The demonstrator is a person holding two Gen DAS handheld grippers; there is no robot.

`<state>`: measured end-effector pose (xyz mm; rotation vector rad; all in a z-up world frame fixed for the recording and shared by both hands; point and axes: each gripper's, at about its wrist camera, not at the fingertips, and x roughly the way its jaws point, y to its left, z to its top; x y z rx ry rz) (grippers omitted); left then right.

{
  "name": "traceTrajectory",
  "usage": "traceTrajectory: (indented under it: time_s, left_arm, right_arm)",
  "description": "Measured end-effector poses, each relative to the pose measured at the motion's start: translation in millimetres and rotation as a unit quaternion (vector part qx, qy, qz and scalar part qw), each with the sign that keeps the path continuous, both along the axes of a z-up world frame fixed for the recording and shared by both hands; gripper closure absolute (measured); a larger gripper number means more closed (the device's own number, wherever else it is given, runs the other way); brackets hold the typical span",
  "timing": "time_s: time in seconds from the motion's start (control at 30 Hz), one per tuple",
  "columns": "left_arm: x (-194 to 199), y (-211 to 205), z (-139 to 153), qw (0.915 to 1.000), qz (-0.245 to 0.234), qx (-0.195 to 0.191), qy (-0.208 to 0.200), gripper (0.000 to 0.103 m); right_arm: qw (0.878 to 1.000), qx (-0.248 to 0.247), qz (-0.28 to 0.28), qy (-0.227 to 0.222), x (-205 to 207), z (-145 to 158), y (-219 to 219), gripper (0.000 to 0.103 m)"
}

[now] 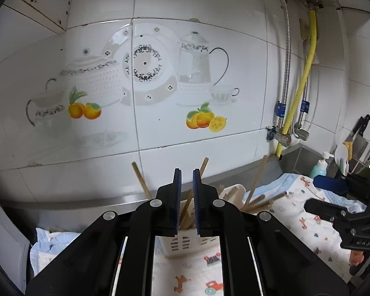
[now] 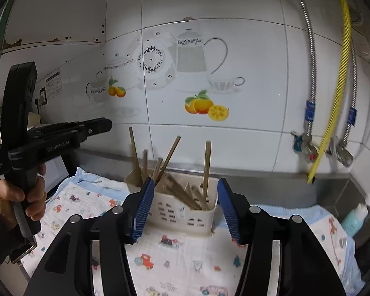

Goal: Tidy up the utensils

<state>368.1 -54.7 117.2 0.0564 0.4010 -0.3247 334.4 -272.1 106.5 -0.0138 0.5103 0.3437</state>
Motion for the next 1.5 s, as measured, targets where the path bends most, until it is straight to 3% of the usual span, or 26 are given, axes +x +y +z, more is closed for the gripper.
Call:
traceTrajectory:
  time_s: [0.07, 0.1, 0.13, 0.17, 0.33, 0.47, 0.6, 0.67, 0.83, 1.2, 1.5]
  left_arm:
    - [-10.3, 3.1, 0.6, 1.0000, 0.000, -0.001, 0.002, 0.091]
    - [-15.4, 4.1, 0.4, 1.0000, 0.001, 0.000, 0.003, 0.085]
    - [-21.6, 5.1, 0.2, 1.0000, 0.002, 0.000, 0.002, 0.066]
    - [-30.6, 6.2, -0.3, 1.0000, 0.006, 0.003, -0.004, 0.057]
    - [-67.5, 15.3, -8.5, 1.0000, 0.004, -0.004, 0.004, 0.057]
    - [-100.1, 25.8, -23.2, 0.9998, 0.014, -0.008, 0.014, 0.043]
    - [-129.4, 34.6, -40.1, 0.9991, 0.030, -0.004, 0.031, 0.036]
    - [-144.6, 37.9, -45.4, 0.9989, 0.038, 0.001, 0.027, 0.023]
    - [-178.3, 45.5, -54.2, 0.9982, 0.054, 0.004, 0.025, 0.010]
    - [-226.8, 63.6, -74.7, 0.9953, 0.085, -0.013, 0.046, 0.005]
    - [-263.5, 58.9, -74.1, 0.9918, 0.120, 0.039, 0.020, 0.005]
  right_arm:
    - [1.000, -0.007, -0.007, 0.002, -10.6, -3.1, 1.6, 0.045]
    - [1.000, -0.009, -0.008, 0.003, -15.0, -4.3, 2.2, 0.042]
    - [1.000, -0.013, -0.011, 0.003, -22.0, -6.0, 3.2, 0.042]
    - [1.000, -0.017, -0.016, 0.005, -29.0, -7.6, 4.1, 0.039]
    - [0.999, -0.024, -0.028, 0.006, -65.0, -13.3, 6.8, 0.030]
    - [0.999, -0.024, -0.034, 0.013, -93.8, -20.5, 9.7, 0.023]
    - [0.998, -0.044, -0.037, 0.015, -120.0, -28.3, 20.6, 0.023]
    - [0.999, -0.035, -0.033, 0.023, -129.3, -31.1, 23.3, 0.021]
    - [0.999, -0.029, -0.037, 0.027, -149.7, -33.9, 31.0, 0.018]
    - [0.996, -0.035, -0.073, 0.028, -185.3, -44.8, 35.6, 0.014]
    - [0.995, -0.034, -0.088, 0.030, -219.1, -51.5, 34.3, 0.013]
